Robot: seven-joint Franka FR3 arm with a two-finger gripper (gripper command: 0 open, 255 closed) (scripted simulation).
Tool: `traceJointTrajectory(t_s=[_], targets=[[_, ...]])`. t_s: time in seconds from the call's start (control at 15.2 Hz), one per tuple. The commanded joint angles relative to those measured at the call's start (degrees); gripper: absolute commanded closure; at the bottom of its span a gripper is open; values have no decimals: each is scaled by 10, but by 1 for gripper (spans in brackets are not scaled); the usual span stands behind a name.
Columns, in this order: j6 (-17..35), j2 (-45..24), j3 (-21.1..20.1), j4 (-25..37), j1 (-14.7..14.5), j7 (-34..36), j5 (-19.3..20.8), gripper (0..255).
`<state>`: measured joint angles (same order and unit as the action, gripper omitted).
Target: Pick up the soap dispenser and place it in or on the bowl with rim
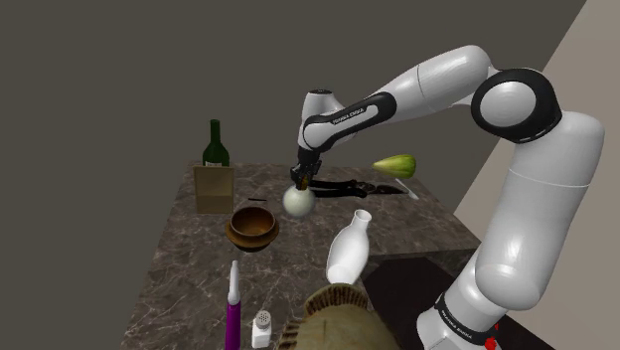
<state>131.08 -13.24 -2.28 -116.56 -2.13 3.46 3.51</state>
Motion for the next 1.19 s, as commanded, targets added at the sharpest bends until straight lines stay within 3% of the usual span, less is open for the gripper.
traceJointTrajectory(t_s=[0.0,1.12], targets=[[-7,4,0,2,0,-1,0,255],[-126,61,-2,65,1,-8,-7,255]])
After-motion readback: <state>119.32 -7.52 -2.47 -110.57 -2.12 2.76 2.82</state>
